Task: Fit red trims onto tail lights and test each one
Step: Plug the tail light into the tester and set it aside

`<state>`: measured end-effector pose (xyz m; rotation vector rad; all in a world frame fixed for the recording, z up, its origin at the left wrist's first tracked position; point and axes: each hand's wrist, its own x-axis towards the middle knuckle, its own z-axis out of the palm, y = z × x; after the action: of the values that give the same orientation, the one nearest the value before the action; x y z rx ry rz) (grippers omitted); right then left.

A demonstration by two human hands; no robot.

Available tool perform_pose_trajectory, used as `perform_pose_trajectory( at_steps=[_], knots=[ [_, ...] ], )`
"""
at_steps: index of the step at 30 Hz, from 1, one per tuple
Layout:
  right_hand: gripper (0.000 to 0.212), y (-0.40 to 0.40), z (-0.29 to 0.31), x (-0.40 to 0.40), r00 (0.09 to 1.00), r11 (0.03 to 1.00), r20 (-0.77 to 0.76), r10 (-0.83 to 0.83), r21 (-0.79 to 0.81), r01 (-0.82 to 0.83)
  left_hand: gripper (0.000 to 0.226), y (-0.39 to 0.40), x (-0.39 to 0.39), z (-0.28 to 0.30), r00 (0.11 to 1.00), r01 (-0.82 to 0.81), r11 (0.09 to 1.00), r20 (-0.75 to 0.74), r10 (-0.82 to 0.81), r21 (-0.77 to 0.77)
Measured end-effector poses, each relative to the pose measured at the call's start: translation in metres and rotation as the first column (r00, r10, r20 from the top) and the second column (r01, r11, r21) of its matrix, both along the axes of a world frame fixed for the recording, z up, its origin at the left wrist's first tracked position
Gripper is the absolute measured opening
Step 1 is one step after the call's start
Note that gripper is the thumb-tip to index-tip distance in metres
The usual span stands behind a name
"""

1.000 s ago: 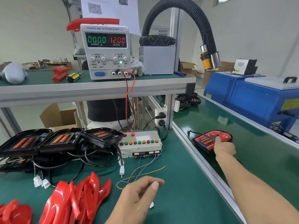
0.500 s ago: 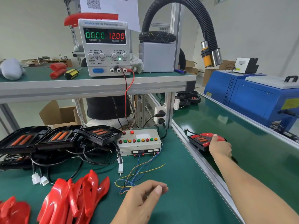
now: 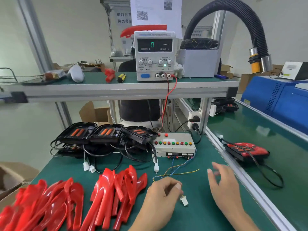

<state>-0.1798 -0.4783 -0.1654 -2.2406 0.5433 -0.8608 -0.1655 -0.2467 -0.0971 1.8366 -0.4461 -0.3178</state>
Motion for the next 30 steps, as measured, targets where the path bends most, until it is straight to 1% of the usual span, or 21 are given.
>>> perform_pose_trajectory(
  at_steps=[1, 3, 4, 6, 8, 11, 12, 13, 14, 15, 16, 17, 18, 19, 20, 21, 22, 24, 25, 27, 30],
  knots=[
    [0.017, 0.02, -0.003, -0.007, 0.999, 0.996, -0.009, 0.042, 0.075, -0.041, 0.015, 0.006, 0.001, 0.001, 1.0, -0.023, 1.0, 0.001, 0.023, -0.005],
    [0.02, 0.055, -0.007, -0.016, 0.995, 0.975, -0.006, 0.099, 0.2, -0.095, 0.021, 0.02, 0.005, 0.003, 0.997, -0.07, 0.997, 0.016, 0.07, -0.014],
    [0.021, 0.068, -0.005, -0.017, 0.991, 0.955, -0.007, 0.13, 0.27, -0.123, 0.022, 0.027, 0.007, 0.003, 0.996, -0.09, 0.996, 0.027, 0.09, -0.014],
    [0.019, 0.089, 0.01, -0.01, 0.976, 0.898, -0.034, 0.214, 0.401, -0.183, 0.018, 0.04, 0.012, 0.002, 0.99, -0.136, 0.99, 0.044, 0.137, -0.018],
    [0.019, 0.106, 0.033, 0.008, 0.954, 0.847, -0.052, 0.295, 0.476, -0.237, 0.024, 0.053, 0.018, 0.002, 0.978, -0.204, 0.978, 0.04, 0.206, -0.041],
    [0.017, 0.133, 0.067, 0.049, 0.928, 0.797, -0.018, 0.373, 0.518, -0.31, 0.034, 0.072, 0.03, 0.014, 0.945, -0.323, 0.941, 0.027, 0.327, -0.098],
    [0.015, 0.142, 0.075, 0.065, 0.922, 0.758, -0.013, 0.387, 0.574, -0.31, 0.038, 0.079, 0.037, 0.019, 0.928, -0.365, 0.924, 0.036, 0.371, -0.114],
    [0.017, 0.15, 0.083, 0.081, 0.918, 0.678, -0.004, 0.398, 0.675, -0.291, 0.039, 0.086, 0.045, 0.024, 0.907, -0.406, 0.906, 0.068, 0.416, -0.118],
    [0.023, 0.157, 0.09, 0.096, 0.917, 0.569, 0.0, 0.4, 0.784, -0.248, 0.035, 0.094, 0.054, 0.027, 0.882, -0.442, 0.89, 0.126, 0.454, -0.109],
    [0.031, 0.162, 0.096, 0.11, 0.92, 0.463, -0.003, 0.393, 0.865, -0.195, 0.028, 0.101, 0.064, 0.03, 0.846, -0.475, 0.877, 0.233, 0.479, -0.078],
    [0.037, 0.165, 0.1, 0.122, 0.922, 0.392, -0.011, 0.386, 0.907, -0.154, 0.02, 0.108, 0.074, 0.032, 0.786, -0.513, 0.858, 0.387, 0.482, -0.028],
    [0.041, 0.167, 0.103, 0.134, 0.926, 0.354, -0.022, 0.377, 0.927, -0.122, 0.016, 0.113, 0.084, 0.034, 0.703, -0.562, 0.826, 0.548, 0.454, 0.037],
    [0.046, 0.169, 0.105, 0.144, 0.93, 0.327, -0.033, 0.367, 0.94, -0.096, 0.022, 0.118, 0.094, 0.036, 0.618, -0.618, 0.779, 0.676, 0.401, 0.102],
    [0.049, 0.17, 0.106, 0.151, 0.931, 0.294, -0.041, 0.363, 0.953, -0.072, 0.03, 0.122, 0.105, 0.038, 0.558, -0.656, 0.738, 0.758, 0.337, 0.155],
    [0.05, 0.171, 0.106, 0.158, 0.931, 0.247, -0.048, 0.362, 0.968, -0.046, 0.037, 0.126, 0.117, 0.04, 0.529, -0.673, 0.709, 0.808, 0.26, 0.212],
    [0.049, 0.173, 0.106, 0.163, 0.933, 0.191, -0.044, 0.358, 0.981, -0.027, 0.044, 0.128, 0.128, 0.041, 0.526, -0.674, 0.679, 0.835, 0.163, 0.292],
    [0.045, 0.173, 0.105, 0.168, 0.935, 0.153, -0.035, 0.354, 0.988, -0.021, 0.05, 0.13, 0.138, 0.042, 0.541, -0.671, 0.631, 0.839, 0.056, 0.39],
    [0.032, 0.173, 0.102, 0.175, 0.939, 0.139, -0.019, 0.342, 0.99, -0.031, 0.059, 0.132, 0.158, 0.039, 0.586, -0.652, 0.528, 0.803, -0.106, 0.545],
    [0.026, 0.172, 0.1, 0.178, 0.941, 0.142, -0.009, 0.339, 0.989, -0.041, 0.062, 0.133, 0.165, 0.036, 0.607, -0.64, 0.492, 0.781, -0.147, 0.59],
    [0.019, 0.171, 0.095, 0.181, 0.942, 0.133, 0.003, 0.336, 0.99, -0.051, 0.064, 0.135, 0.175, 0.029, 0.637, -0.618, 0.454, 0.748, -0.189, 0.641],
    [0.026, 0.165, 0.089, 0.18, 0.941, 0.111, 0.042, 0.335, 0.99, -0.084, 0.065, 0.136, 0.18, 0.02, 0.644, -0.61, 0.469, 0.744, -0.177, 0.639]
  ],
)
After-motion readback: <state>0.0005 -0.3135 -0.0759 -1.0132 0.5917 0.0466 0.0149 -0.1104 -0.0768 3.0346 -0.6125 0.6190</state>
